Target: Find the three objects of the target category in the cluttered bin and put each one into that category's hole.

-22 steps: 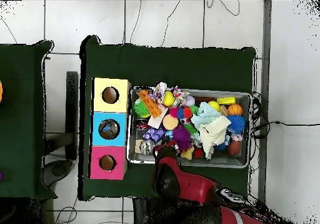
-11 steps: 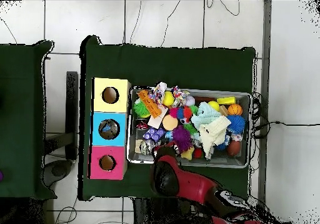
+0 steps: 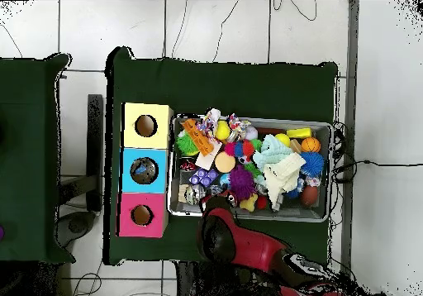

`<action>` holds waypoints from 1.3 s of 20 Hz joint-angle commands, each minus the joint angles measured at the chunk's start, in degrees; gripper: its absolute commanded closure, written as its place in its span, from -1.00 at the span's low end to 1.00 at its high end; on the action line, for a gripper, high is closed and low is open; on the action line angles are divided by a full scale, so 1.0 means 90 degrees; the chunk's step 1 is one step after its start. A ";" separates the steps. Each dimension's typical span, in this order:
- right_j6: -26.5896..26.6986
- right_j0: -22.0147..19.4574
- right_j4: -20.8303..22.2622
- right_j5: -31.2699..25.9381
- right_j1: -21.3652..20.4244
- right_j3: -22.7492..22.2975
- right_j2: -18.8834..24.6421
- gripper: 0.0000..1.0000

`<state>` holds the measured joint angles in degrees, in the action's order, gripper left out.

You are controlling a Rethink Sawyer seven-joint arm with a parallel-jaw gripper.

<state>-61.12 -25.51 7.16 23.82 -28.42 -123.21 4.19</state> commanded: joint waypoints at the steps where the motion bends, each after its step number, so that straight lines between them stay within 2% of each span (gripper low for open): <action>1: -0.1924 -0.0099 -0.0346 -0.0264 0.0101 0.0104 0.0283 -1.00; 15: -0.1999 -0.0009 -0.0155 0.0568 0.0996 0.0243 0.0126 -1.00; 26: -0.1849 0.0073 -0.0359 0.0486 0.1213 0.0245 0.0071 -1.00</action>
<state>-61.12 -24.92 7.17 30.83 -24.86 -124.16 4.20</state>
